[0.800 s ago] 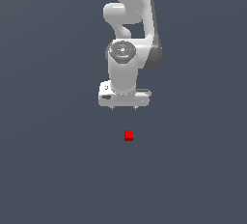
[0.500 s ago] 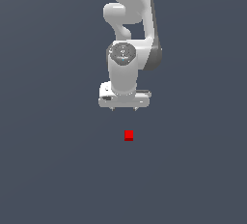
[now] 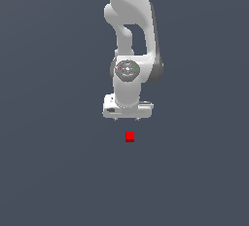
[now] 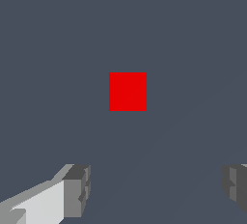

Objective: Pick up the red cube and move it to a goal position.

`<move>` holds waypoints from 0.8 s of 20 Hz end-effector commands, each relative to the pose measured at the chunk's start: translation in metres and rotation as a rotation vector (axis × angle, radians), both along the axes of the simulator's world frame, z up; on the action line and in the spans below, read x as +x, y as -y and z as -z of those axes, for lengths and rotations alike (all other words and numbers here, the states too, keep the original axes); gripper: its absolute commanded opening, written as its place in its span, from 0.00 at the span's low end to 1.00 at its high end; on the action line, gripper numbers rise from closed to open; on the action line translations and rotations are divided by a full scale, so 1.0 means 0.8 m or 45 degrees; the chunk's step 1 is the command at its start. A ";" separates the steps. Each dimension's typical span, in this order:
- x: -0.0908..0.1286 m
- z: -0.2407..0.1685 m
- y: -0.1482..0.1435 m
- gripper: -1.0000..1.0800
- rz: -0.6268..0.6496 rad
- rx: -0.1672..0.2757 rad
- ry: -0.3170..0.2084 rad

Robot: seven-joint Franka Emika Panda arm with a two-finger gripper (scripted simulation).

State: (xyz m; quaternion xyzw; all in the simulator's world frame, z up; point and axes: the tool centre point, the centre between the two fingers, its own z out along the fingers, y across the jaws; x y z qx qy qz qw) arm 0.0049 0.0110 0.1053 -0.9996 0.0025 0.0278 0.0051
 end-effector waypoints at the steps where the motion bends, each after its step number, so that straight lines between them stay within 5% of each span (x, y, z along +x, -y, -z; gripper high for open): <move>1: 0.011 0.021 -0.004 0.96 0.000 -0.002 0.013; 16: 0.062 0.105 -0.020 0.96 0.001 -0.013 0.069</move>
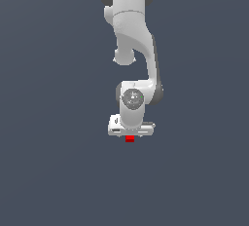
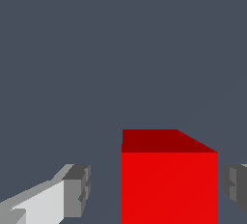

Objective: Pick up the red cube and move it to a goal position.

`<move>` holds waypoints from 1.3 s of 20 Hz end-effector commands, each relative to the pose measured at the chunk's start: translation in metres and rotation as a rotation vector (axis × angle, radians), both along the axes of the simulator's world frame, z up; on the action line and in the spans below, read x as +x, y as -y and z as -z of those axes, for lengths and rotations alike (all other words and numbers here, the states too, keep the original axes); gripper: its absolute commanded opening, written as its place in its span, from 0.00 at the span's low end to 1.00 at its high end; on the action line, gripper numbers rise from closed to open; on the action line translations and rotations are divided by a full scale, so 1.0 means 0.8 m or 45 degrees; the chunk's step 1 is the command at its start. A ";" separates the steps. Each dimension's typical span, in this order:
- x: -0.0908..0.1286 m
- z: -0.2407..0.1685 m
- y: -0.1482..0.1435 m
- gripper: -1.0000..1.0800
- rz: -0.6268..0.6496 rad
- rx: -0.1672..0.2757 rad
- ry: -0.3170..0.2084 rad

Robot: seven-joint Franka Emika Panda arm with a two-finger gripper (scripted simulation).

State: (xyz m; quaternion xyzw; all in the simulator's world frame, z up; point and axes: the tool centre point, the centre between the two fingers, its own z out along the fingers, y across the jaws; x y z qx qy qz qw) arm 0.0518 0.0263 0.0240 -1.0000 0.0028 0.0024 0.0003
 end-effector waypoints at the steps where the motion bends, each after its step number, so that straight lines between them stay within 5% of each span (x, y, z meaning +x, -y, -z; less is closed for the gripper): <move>1: 0.004 0.004 -0.001 0.96 0.000 -0.001 0.005; 4: 0.006 0.005 -0.001 0.96 0.000 -0.001 0.006; 5: 0.006 0.005 -0.001 0.00 0.000 -0.001 0.006; 26: 0.002 -0.042 -0.014 0.00 0.000 -0.001 0.006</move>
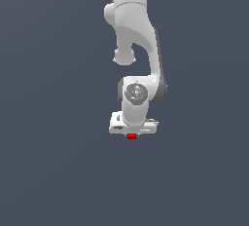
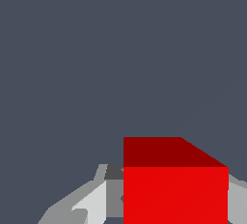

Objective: Pick up the red cube and move it to a goal position.

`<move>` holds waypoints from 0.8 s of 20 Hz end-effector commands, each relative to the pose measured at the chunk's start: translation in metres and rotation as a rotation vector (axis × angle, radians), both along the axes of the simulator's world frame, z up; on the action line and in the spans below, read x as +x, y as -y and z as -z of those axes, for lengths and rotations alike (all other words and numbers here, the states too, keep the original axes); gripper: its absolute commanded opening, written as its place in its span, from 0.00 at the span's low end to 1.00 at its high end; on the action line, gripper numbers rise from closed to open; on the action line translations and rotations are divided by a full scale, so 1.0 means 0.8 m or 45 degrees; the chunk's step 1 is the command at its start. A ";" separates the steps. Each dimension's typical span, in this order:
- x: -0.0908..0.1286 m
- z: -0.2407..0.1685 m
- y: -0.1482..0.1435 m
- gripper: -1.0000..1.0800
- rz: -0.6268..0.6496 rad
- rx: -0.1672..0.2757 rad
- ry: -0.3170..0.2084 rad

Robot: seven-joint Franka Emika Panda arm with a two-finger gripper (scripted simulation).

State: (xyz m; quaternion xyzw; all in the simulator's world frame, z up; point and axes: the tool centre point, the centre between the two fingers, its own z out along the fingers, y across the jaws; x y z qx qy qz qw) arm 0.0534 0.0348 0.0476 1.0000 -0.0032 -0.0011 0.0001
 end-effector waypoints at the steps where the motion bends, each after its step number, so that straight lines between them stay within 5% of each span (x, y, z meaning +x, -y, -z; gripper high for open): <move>1: -0.001 -0.022 -0.006 0.00 -0.001 0.000 0.003; 16: -0.007 -0.164 -0.047 0.00 -0.001 0.000 0.003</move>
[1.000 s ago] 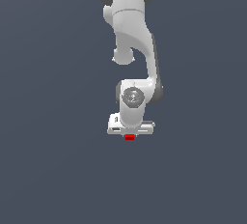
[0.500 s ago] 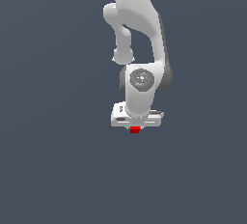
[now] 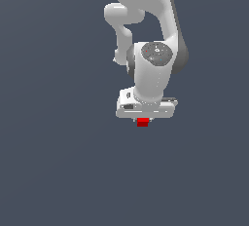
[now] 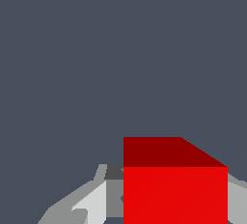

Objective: Pick up the red cube and move it to a goal position.

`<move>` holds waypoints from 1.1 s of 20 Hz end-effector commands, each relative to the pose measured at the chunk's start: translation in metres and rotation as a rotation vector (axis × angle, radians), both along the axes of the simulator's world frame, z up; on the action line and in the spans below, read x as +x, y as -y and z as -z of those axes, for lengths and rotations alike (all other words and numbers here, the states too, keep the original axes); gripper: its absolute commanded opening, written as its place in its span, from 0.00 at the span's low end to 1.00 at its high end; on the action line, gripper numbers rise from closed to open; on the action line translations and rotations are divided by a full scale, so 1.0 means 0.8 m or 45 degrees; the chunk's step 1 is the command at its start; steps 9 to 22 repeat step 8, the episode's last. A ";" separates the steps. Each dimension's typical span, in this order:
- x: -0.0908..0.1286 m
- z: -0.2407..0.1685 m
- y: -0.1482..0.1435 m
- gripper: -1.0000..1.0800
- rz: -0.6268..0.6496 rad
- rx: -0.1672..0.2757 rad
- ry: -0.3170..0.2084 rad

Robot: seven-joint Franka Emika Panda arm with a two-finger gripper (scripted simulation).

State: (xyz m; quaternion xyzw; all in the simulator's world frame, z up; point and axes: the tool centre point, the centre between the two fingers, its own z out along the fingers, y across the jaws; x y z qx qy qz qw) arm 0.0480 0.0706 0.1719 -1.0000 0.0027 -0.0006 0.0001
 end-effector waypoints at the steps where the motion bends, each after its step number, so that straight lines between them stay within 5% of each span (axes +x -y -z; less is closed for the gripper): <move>1: -0.001 -0.012 -0.003 0.00 0.001 0.000 -0.002; 22: 0.001 -0.012 -0.004 0.00 0.001 0.000 -0.002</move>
